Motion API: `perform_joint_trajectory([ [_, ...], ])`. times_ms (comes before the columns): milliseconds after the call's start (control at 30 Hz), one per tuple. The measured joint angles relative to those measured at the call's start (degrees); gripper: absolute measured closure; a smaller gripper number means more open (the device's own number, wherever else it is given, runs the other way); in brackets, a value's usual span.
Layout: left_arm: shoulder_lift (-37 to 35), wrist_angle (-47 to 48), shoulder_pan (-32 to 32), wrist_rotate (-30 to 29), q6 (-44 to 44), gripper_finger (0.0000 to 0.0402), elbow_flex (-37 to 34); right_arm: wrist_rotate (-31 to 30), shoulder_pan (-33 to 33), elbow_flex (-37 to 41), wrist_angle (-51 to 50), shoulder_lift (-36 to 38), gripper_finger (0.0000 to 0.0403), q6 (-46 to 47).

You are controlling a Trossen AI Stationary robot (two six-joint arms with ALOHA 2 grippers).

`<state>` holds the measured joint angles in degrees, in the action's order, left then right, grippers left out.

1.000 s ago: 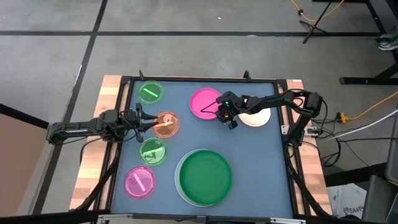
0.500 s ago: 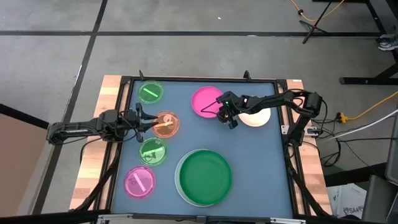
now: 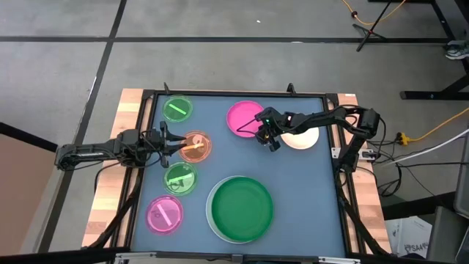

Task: Stack plastic plates
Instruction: Stack the pink plate on the green plate

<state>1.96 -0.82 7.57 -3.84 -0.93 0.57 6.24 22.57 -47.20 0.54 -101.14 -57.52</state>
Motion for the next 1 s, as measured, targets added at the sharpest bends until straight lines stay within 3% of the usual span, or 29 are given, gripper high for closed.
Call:
perform_joint_trajectory([
  [533, 0.0, 0.0, 0.0, -0.1, 0.0, 0.029, 0.0, 0.3, -1.4, 0.1, -1.1, 7.6, 0.0402, 0.3],
  [1000, 0.0, 0.0, 0.0, -0.1, 0.0, 0.029, 0.0, 0.3, -14.8, 0.1, -1.1, 14.8, 0.0403, -0.2],
])
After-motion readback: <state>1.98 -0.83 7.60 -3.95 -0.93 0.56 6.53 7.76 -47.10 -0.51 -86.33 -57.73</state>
